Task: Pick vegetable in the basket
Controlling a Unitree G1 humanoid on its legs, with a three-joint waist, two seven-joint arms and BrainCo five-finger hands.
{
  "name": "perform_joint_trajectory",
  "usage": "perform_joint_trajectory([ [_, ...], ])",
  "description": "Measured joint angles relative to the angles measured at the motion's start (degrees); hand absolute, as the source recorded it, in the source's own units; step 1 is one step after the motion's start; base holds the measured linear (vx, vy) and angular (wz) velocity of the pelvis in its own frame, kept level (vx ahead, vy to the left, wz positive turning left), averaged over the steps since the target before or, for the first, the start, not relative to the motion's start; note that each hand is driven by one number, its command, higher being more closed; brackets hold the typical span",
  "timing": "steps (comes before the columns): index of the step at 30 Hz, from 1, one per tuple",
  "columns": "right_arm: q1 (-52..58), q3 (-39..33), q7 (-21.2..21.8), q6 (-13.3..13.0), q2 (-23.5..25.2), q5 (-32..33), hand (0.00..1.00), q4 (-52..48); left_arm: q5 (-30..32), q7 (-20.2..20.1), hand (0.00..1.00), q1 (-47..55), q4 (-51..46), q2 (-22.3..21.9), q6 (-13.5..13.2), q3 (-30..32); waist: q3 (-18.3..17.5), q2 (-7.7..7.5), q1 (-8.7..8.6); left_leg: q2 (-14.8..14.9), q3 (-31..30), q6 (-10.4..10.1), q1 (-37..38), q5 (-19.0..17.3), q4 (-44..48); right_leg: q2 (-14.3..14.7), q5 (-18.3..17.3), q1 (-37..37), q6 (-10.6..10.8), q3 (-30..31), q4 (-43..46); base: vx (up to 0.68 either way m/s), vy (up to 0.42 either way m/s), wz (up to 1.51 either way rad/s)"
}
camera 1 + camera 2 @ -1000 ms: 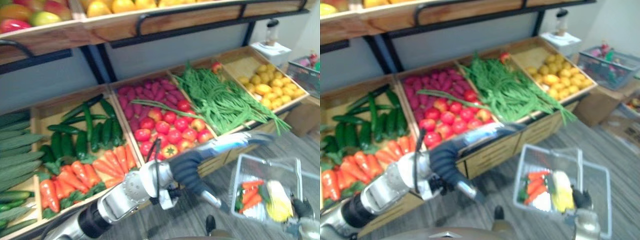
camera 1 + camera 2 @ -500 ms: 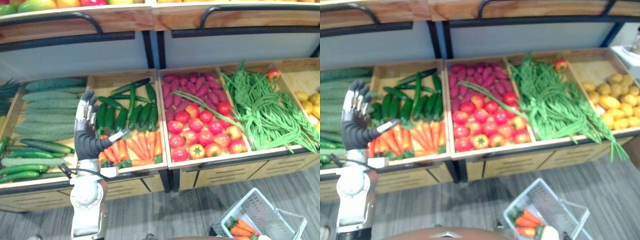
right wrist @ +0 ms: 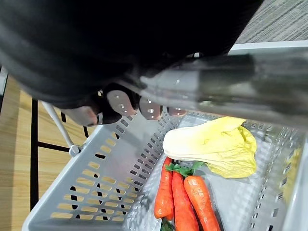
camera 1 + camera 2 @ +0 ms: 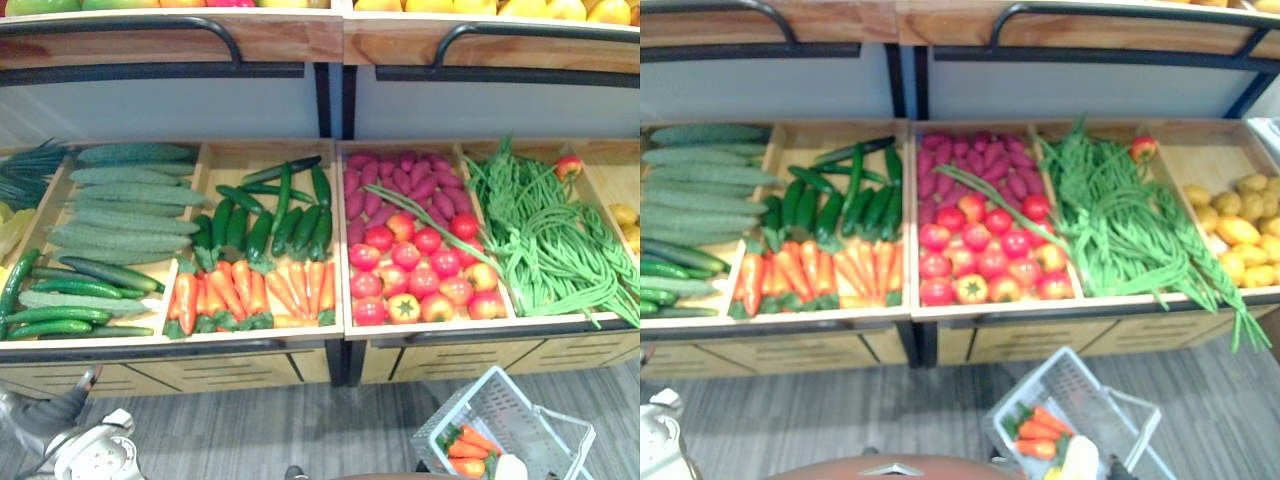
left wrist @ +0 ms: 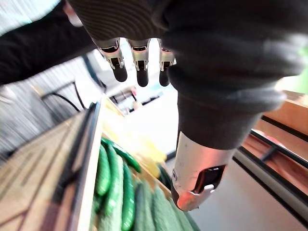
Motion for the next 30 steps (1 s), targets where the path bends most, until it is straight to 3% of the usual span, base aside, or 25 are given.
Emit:
perform_joint_trajectory([
  [3, 1.2, 0.1, -0.6, -0.5, 0.9, 0.1, 1.0, -1.5, -0.7, 2.7, 0.0, 0.2, 7.9, -0.1, 0.1, 2.8, -0.1, 0.25, 0.13, -0.1, -0.6, 0.1, 0.1, 0.3, -0.8, 0.0, -0.1, 0.2, 0.0, -0.8, -0.1, 0.0, -0.007, 0.12],
  [6, 1.3, 0.1, -1.2, -0.6, 1.5, 0.1, 1.0, -3.0, -3.9, 3.2, 0.0, 0.1, 22.3, -0.2, 0.2, 5.7, -0.2, 0.6, -0.32, -0.1, -0.7, 0.2, 0.3, 0.3, -0.9, 0.0, -0.5, 0.3, -0.5, -1.1, -0.3, 0.01, -0.004, 0.03],
  [8, 1.3, 0.2, -1.6, -0.7, 2.3, 0.1, 1.0, -3.4, -9.5, 1.0, 0.0, 0.5, 33.4, -1.5, 0.5, 5.6, -0.2, 0.87, -0.51, -0.3, -0.7, 0.0, 0.8, 0.0, -1.3, 0.1, -0.5, 1.0, -0.5, -1.1, -1.5, 0.0, 0.0, 0.0],
  [14, 0.8, 4.4, -2.3, -0.8, 1.8, 0.3, 1.0, -3.3, -8.5, -6.8, 0.0, 0.7, 50.9, -2.2, 1.7, 1.2, -0.1, 1.04, -1.67, -0.4, -0.4, -0.5, 1.0, -0.1, -1.6, 0.3, -0.4, 1.0, -0.4, -0.7, -2.3, 0.02, -0.003, -0.02],
  [18, -1.0, 10.6, -2.3, -1.3, 0.4, 0.1, 1.0, -3.3, -2.3, -10.6, 0.0, 0.6, 52.9, -2.0, 2.5, -7.2, 0.7, 1.46, -2.47, 0.0, 1.5, -0.9, 2.1, -0.7, -0.9, 0.8, -0.1, 0.9, 0.0, 1.4, -2.3, 0.04, -0.009, -0.24],
  [23, -2.0, 13.7, -2.3, -1.9, -0.9, 0.0, 1.0, -3.3, -2.1, -14.0, 0.0, -0.9, 53.7, -2.1, 2.1, -17.4, 2.1, 2.45, -3.27, 0.5, 2.0, -1.0, 2.7, -2.1, 0.9, 1.0, -0.2, 1.7, 0.0, 2.1, -2.0, 0.02, -0.016, -0.12],
  [26, -2.5, 13.7, -2.4, -1.9, -1.6, 0.0, 1.0, -3.3, -2.0, -15.9, 0.0, -1.7, 53.7, -2.0, 1.6, -23.5, 4.3, 3.19, -4.19, 0.7, -0.7, -1.1, 3.3, -3.1, 2.3, 0.0, -4.1, 1.5, 0.3, 0.7, 4.1, 0.01, 0.007, 0.25],
  [30, -3.0, 13.3, -2.4, -1.9, -1.5, 0.3, 1.0, -3.5, -1.7, -17.0, 0.0, -2.1, 53.9, 1.0, 1.3, -30.0, 5.1, 2.65, -5.07, 0.7, -3.0, -1.1, 3.9, -3.2, 2.6, -2.0, -10.4, -2.3, 0.0, 2.2, 16.7, 0.02, -0.011, 0.31],
])
